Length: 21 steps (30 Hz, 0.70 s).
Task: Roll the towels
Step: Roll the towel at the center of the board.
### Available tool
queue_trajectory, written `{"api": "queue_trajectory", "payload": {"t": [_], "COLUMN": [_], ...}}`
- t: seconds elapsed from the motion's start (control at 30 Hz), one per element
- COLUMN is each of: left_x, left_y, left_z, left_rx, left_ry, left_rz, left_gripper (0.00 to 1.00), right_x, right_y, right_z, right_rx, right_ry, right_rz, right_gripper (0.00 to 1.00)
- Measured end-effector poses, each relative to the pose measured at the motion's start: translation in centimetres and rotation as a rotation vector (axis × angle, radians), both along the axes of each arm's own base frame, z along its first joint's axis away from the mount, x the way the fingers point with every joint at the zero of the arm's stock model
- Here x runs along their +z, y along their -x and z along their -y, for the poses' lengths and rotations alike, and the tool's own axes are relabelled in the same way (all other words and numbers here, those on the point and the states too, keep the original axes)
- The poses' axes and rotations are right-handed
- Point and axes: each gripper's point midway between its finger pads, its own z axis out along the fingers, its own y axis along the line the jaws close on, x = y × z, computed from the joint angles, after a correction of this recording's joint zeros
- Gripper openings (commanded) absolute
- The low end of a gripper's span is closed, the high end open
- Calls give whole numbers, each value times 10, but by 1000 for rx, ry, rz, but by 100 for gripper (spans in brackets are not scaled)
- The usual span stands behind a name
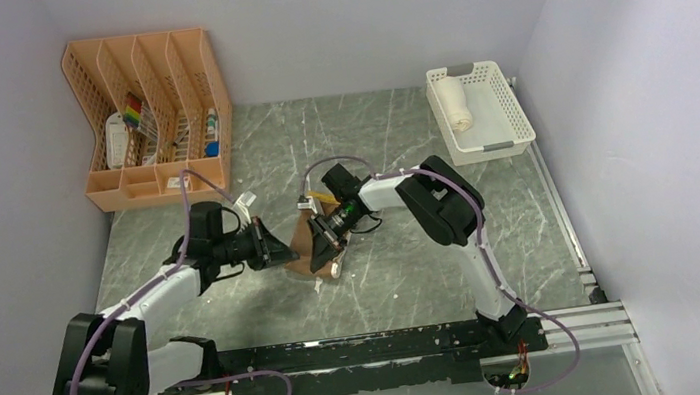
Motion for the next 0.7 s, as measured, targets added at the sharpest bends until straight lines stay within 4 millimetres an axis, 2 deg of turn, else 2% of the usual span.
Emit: {"api": "queue_trajectory", "payload": {"t": [0.23,0.47,0.7], "left_x": [-14,-41,-61], "left_y": [4,13,-1], "left_z": [5,6,4], "left_rx": [17,46,106], "left_ry": [40,44,14], "left_rz": [-28,-100,-113], "left_gripper": [7,7,7], "right_x": [0,0,0], "right_y": [-1,-2,-2], "right_z": [0,0,1], "right_rx": [-9,-10,-10], "right_ry": [6,9,9], "right_rz": [-36,-45,-53], "right_gripper": [8,9,17]}}
